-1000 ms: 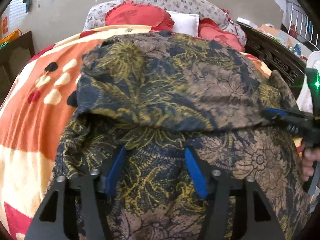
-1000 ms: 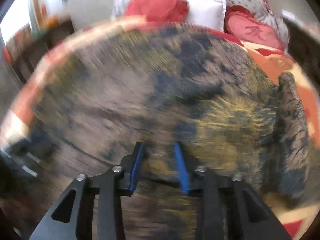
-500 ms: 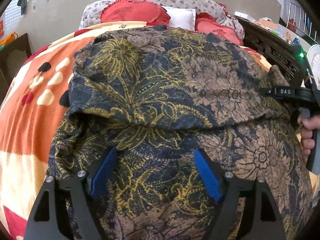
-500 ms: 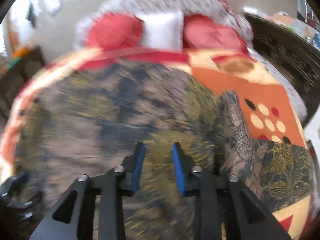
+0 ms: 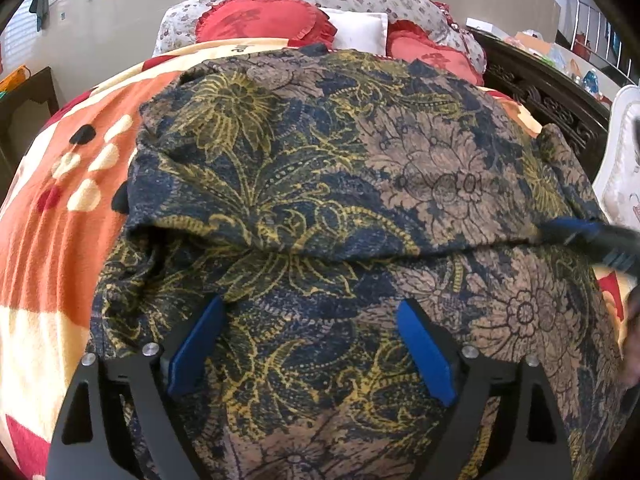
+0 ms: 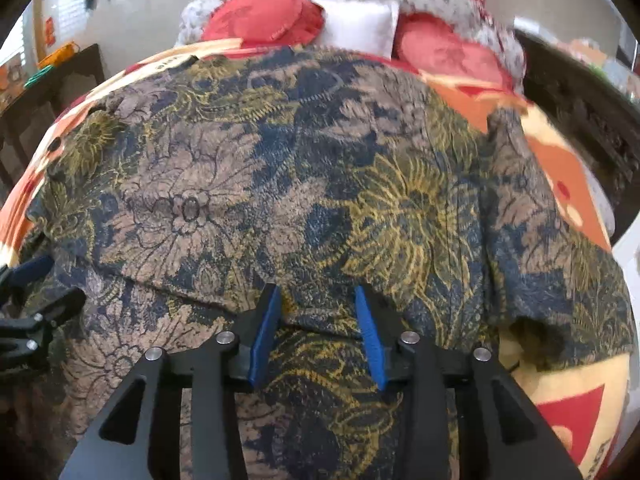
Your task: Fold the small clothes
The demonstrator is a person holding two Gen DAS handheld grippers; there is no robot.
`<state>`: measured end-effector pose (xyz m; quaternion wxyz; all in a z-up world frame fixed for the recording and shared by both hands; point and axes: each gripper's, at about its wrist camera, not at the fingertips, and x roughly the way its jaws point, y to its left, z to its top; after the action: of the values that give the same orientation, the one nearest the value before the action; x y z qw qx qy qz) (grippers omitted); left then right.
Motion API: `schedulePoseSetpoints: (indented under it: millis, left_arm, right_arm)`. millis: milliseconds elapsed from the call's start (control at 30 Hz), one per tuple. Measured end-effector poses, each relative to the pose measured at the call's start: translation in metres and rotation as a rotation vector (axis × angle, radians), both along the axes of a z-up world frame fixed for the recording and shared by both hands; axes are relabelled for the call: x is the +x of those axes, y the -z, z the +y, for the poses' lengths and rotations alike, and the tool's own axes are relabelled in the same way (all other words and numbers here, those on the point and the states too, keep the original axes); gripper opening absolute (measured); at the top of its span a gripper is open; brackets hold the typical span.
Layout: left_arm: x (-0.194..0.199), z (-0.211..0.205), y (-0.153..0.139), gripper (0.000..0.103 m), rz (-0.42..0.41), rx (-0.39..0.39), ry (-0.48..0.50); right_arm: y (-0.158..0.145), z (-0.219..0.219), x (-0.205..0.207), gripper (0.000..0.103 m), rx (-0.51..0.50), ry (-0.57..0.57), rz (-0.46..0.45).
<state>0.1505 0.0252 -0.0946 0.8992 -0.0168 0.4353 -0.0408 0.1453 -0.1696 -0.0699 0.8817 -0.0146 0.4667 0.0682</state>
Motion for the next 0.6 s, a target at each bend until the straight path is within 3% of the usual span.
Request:
schedulePoseSetpoints:
  millis: [33, 133, 200, 300, 333, 433, 533, 600]
  left_arm:
    - [0.000, -0.001, 0.000, 0.093, 0.001, 0.002, 0.002]
    - [0.000, -0.001, 0.000, 0.094, 0.000, 0.002, 0.002]
    - [0.000, -0.001, 0.000, 0.094, 0.001, 0.003, 0.003]
    - [0.000, 0.000, 0.001, 0.095, 0.001, -0.003, 0.006]
    - [0.000, 0.000, 0.001, 0.095, 0.001, -0.004, 0.007]
    - [0.000, -0.001, 0.001, 0.096, 0.001, -0.004, 0.007]
    - [0.000, -0.001, 0.001, 0.096, 0.001, -0.004, 0.008]
    - [0.000, -0.001, 0.001, 0.096, 0.001, -0.003, 0.008]
  right_arm:
    - [-0.013, -0.015, -0.001, 0.045, 0.033, 0.033, -0.003]
    - [-0.046, -0.075, -0.023, 0.045, 0.103, 0.157, -0.133]
    - [-0.052, -0.124, -0.036, 0.045, 0.127, 0.257, -0.149]
    - [-0.045, -0.229, -0.055, 0.045, 0.231, 0.474, -0.138]
    - [-0.034, -0.275, -0.058, 0.045, 0.302, 0.585, -0.115]
    - [-0.004, -0.361, -0.085, 0.045, 0.545, 0.804, -0.066]
    - [0.041, -0.401, -0.102, 0.045, 0.875, 0.923, -0.057]
    - [0.059, -0.405, -0.109, 0.045, 1.002, 0.957, -0.070]
